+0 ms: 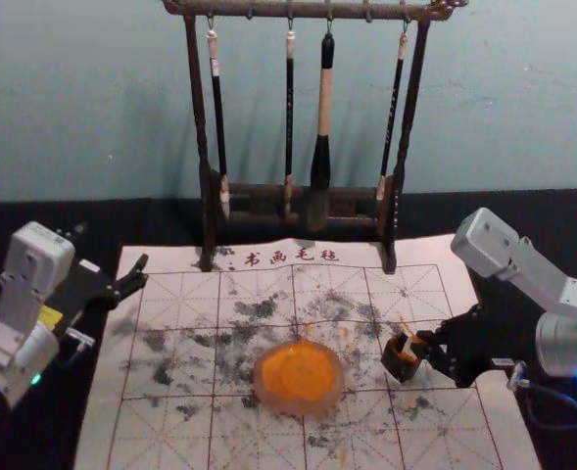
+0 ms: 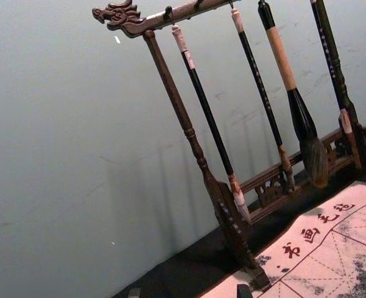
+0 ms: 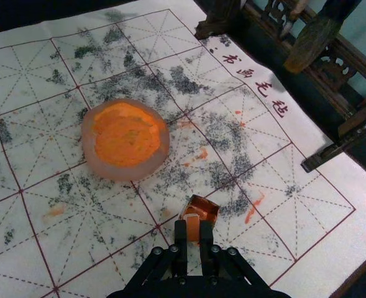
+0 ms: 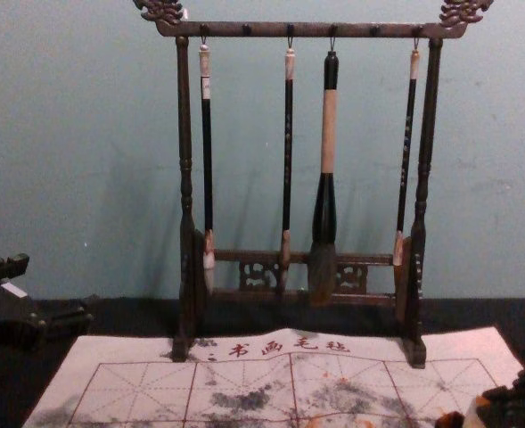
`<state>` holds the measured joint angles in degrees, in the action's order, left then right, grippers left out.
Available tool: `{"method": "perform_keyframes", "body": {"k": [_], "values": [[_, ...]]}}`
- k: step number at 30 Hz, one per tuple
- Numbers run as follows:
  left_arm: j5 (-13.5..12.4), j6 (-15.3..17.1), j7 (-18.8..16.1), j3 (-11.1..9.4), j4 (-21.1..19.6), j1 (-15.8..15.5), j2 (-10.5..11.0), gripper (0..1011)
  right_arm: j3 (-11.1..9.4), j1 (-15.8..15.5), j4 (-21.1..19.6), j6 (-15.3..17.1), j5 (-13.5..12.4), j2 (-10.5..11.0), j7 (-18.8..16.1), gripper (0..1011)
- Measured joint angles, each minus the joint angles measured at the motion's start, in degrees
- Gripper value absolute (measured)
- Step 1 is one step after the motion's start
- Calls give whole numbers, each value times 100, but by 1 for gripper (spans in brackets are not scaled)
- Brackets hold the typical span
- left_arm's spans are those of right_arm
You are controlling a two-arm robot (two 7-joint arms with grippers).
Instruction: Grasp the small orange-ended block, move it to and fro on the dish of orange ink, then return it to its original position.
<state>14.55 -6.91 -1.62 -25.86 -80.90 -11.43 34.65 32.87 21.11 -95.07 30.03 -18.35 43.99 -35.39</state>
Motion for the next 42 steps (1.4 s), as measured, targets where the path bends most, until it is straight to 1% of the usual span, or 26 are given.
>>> {"method": "perform_keyframes", "body": {"k": [22, 42], "values": [[0, 0, 0, 0, 0, 0, 0, 1002, 37, 27, 114, -22, 146, -67, -33, 87], [0, 0, 0, 0, 0, 0, 0, 1001, 42, 28, 119, -21, 146, -66, -32, 87]]}}
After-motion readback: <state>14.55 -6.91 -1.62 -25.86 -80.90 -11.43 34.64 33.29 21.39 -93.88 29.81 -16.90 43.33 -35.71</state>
